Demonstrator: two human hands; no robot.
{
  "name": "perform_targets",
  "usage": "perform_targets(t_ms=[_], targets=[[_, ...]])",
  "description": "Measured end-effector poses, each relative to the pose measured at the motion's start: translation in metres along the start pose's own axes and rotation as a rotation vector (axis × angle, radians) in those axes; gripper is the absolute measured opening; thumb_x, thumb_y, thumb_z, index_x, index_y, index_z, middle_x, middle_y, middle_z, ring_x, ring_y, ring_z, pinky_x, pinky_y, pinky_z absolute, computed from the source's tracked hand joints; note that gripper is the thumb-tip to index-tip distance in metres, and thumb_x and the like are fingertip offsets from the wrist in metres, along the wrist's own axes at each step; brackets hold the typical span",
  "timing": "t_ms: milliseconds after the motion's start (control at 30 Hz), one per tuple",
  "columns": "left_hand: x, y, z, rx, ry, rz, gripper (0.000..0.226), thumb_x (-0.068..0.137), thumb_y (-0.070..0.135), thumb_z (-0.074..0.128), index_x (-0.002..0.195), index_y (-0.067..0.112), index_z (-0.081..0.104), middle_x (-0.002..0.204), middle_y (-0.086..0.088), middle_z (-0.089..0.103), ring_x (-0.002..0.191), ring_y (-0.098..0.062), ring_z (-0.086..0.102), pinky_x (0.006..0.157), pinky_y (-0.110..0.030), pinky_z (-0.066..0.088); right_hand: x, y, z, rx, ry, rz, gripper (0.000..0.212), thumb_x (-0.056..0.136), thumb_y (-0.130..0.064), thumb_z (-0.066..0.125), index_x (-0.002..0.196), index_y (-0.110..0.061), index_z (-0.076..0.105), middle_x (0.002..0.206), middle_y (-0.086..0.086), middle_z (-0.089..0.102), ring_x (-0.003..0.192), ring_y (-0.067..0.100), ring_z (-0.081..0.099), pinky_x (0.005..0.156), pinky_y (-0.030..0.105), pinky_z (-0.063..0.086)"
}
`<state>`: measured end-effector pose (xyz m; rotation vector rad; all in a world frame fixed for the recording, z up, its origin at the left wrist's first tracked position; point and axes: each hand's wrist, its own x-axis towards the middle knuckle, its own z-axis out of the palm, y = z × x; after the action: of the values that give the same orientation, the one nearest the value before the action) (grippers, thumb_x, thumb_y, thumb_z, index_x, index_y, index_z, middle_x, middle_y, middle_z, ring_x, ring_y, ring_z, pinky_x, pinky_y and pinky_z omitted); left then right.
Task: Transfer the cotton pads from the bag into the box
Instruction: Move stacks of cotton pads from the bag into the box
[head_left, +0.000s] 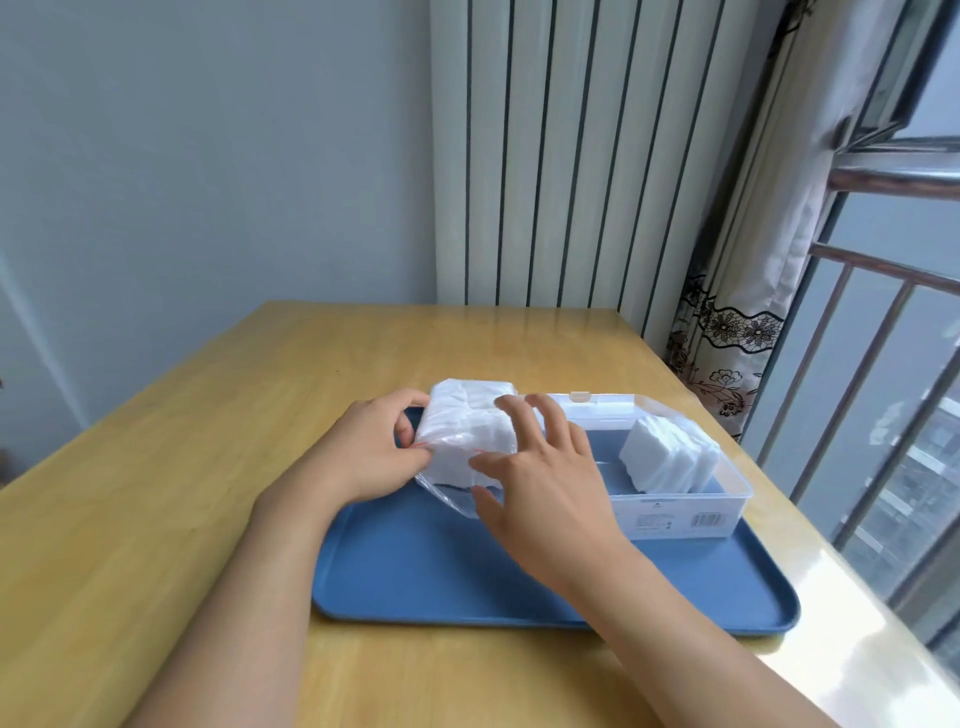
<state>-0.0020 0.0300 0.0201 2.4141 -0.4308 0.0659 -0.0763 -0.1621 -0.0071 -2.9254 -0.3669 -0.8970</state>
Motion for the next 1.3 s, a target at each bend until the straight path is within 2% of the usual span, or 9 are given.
perform_targets(t_ms=[133,267,367,500,600,733,800,1033,1300], targets=[[0.0,0.005,0.002,-0.017,0.084,0.083,0.052,0.076,0.008,0.068,0.125,0.026,0.062,0.071,0.006,0.066,0.054,-0.001,0.054,0.062,-0.021,0.045,0.003,0.001,0.002,-0.054,0.008,0.05,0.036,0.085,-0.041,0.07,0.117,-0.025,0.068,0.143,0.009,0.052,0.137,0.036,0.045,0.096,0.045,0.05],[-0.001,0.011,-0.001,-0.128,0.148,0.175,0.05,0.073,-0.003,0.064,0.114,0.026,0.065,0.069,-0.002,0.065,0.055,-0.008,0.054,0.06,-0.016,0.045,0.007,-0.003,0.004,-0.018,0.03,0.081,0.047,0.085,-0.043,0.071,0.125,-0.022,0.059,0.14,0.009,0.053,0.134,0.036,0.047,0.096,0.044,0.051],[-0.001,0.014,-0.001,-0.162,0.151,0.206,0.05,0.073,-0.005,0.063,0.113,0.024,0.066,0.065,0.0,0.061,0.069,-0.021,0.059,0.068,-0.023,0.049,0.013,-0.004,0.004,0.019,0.016,0.09,0.042,0.085,-0.041,0.072,0.121,-0.023,0.062,0.134,0.01,0.055,0.128,0.037,0.049,0.091,0.045,0.053],[-0.002,0.012,-0.001,-0.195,0.081,0.206,0.053,0.073,-0.007,0.061,0.115,0.024,0.064,0.062,0.011,0.054,0.072,-0.021,0.058,0.079,-0.032,0.052,0.017,-0.004,-0.001,0.137,-0.046,0.105,0.034,0.097,-0.042,0.057,0.128,-0.026,0.059,0.135,0.007,0.047,0.122,0.032,0.043,0.094,0.041,0.046],[-0.003,0.012,-0.002,-0.208,0.068,0.183,0.051,0.072,-0.003,0.06,0.114,0.026,0.063,0.064,0.01,0.055,0.079,-0.028,0.06,0.089,-0.041,0.053,0.018,-0.003,-0.003,0.142,-0.069,0.081,0.035,0.095,-0.036,0.063,0.129,-0.029,0.06,0.133,0.006,0.046,0.123,0.031,0.042,0.097,0.04,0.045],[-0.005,0.018,-0.001,-0.265,0.081,0.136,0.043,0.069,0.01,0.057,0.108,0.028,0.063,0.07,0.0,0.063,0.082,-0.032,0.063,0.086,-0.049,0.055,0.018,-0.005,-0.006,0.154,-0.108,0.073,0.034,0.091,-0.035,0.066,0.125,-0.035,0.061,0.13,-0.001,0.045,0.124,0.027,0.04,0.096,0.038,0.042],[-0.005,0.018,-0.001,-0.272,0.082,0.137,0.04,0.073,0.006,0.058,0.107,0.027,0.063,0.075,-0.006,0.065,0.083,-0.031,0.063,0.085,-0.05,0.055,0.017,-0.007,-0.006,0.137,-0.121,0.072,0.036,0.091,-0.037,0.066,0.126,-0.034,0.059,0.132,-0.001,0.044,0.125,0.027,0.038,0.095,0.038,0.042],[-0.003,0.014,0.002,-0.232,0.102,0.138,0.041,0.074,0.0,0.063,0.106,0.026,0.063,0.072,-0.004,0.067,0.079,-0.028,0.065,0.083,-0.044,0.056,0.017,-0.007,-0.007,0.167,-0.148,0.089,0.03,0.093,-0.036,0.063,0.123,-0.034,0.062,0.134,-0.005,0.042,0.129,0.022,0.036,0.099,0.036,0.038],[0.002,0.008,0.003,-0.176,0.175,0.102,0.034,0.073,0.003,0.067,0.097,0.027,0.065,0.062,0.007,0.059,0.055,-0.007,0.048,0.057,-0.014,0.042,0.014,-0.002,-0.007,0.289,-0.135,0.073,0.025,0.088,-0.036,0.065,0.113,-0.037,0.064,0.133,-0.011,0.042,0.127,0.018,0.035,0.097,0.035,0.037]])
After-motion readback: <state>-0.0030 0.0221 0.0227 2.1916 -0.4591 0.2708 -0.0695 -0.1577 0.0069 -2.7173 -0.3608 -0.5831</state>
